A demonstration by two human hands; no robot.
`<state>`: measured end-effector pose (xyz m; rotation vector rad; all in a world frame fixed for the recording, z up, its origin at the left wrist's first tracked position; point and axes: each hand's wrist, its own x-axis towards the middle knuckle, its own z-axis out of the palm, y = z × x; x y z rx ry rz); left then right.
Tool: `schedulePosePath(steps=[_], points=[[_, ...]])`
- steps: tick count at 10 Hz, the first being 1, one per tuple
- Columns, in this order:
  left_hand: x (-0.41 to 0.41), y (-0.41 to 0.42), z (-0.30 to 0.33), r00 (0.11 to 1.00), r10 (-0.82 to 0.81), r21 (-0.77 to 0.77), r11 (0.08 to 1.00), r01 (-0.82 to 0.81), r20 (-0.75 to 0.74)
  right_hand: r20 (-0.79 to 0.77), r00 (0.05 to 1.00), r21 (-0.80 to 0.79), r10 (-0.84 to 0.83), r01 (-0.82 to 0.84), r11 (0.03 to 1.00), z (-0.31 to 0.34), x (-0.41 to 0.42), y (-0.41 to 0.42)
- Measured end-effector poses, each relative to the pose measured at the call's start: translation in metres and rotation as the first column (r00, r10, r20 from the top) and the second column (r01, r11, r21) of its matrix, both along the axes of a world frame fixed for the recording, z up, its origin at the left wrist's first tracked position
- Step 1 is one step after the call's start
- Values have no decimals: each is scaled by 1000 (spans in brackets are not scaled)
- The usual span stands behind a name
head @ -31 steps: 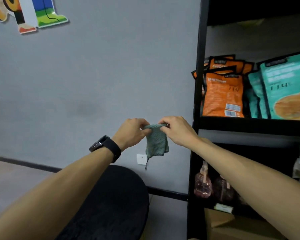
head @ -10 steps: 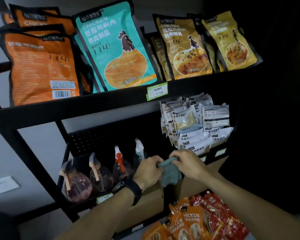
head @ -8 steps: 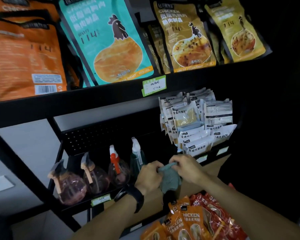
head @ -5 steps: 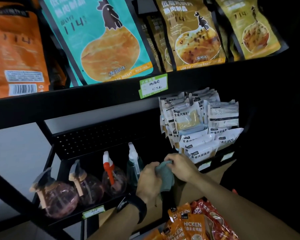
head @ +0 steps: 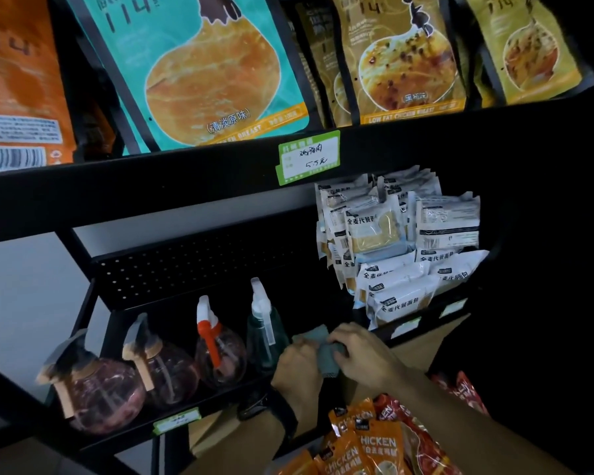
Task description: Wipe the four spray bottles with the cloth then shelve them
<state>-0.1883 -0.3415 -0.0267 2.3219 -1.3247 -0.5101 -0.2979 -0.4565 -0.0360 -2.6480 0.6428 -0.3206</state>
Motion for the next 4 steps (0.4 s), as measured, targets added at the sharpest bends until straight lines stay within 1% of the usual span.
schedulePosePath(steps=[1, 2, 3, 4], points=[[1, -1, -9, 997, -2, -30, 1000, 5, 76, -21, 1000, -39, 20, -21, 999, -3, -2, 0], [3, -2, -11, 1000, -22, -41, 999, 22, 9, -52, 999, -72, -16, 12, 997, -3, -2, 8], [1, -4, -15, 998, -31, -25, 999, 33, 59, -80, 996, -86, -47, 40, 996, -5, 2, 13], [-1, -5, -3, 979, 9, -105, 994, 13, 206, -83, 994, -85, -76, 69, 994, 3, 2, 13]])
